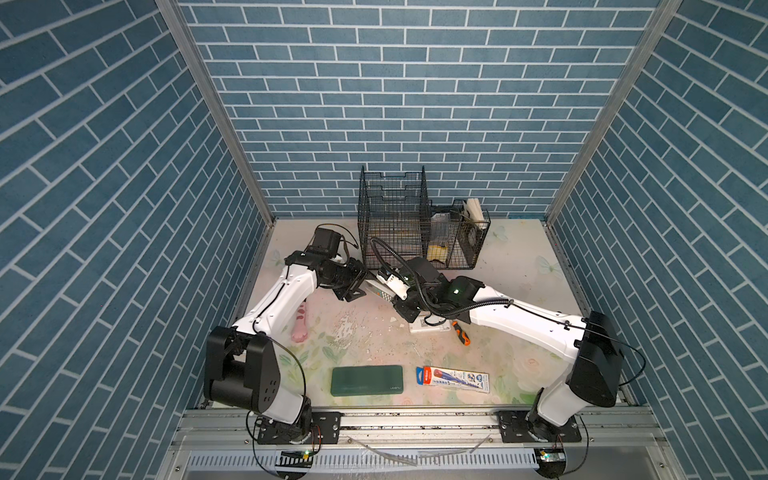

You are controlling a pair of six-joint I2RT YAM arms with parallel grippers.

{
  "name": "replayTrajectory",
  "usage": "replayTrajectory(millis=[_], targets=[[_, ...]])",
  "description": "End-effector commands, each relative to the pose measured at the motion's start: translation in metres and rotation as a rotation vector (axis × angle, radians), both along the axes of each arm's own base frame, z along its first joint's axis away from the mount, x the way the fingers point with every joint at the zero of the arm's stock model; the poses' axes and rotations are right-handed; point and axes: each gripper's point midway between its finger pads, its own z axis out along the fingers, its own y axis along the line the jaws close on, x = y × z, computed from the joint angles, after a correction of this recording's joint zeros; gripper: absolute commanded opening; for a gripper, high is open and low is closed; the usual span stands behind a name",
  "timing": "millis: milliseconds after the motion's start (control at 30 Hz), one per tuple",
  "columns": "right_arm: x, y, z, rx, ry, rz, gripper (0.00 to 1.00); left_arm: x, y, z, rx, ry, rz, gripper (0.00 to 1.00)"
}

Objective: Unload the batteries from the remote control

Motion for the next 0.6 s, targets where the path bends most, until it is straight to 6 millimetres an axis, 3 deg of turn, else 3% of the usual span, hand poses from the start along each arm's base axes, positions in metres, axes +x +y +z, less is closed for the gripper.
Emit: replayTrajectory(millis=[0,300,567], targets=[[0.011,0.007,0.027,-0.016,-0.115,0.025,0.00,-0.008,0.007,-0.008,0.047,0.048,0.011,0.56],[0.008,0.021,0.028,-0.063,-0.169,0.043,0.00,-0.007,0.013,-0.017,0.081,0.067,0.040,0.41],[0.004,0.038,0.021,-0.094,-0.194,0.066,0.00,-0.005,0.015,-0.020,0.089,0.077,0.051,0.36]])
